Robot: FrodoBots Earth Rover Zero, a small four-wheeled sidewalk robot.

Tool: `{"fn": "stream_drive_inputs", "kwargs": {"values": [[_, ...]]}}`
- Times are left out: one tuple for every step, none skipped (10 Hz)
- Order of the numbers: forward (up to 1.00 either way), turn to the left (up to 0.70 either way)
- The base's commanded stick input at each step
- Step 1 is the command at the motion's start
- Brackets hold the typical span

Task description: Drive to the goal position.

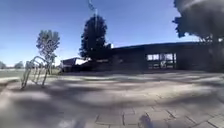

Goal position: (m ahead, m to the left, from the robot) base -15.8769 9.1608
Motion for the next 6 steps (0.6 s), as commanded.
{"fn": "stream_drive_inputs", "kwargs": {"values": [[0.7,0.0],[0.7,0.0],[0.7,0.01],[0.7,0.02],[0.7,0.03],[0.7,0.21]]}}
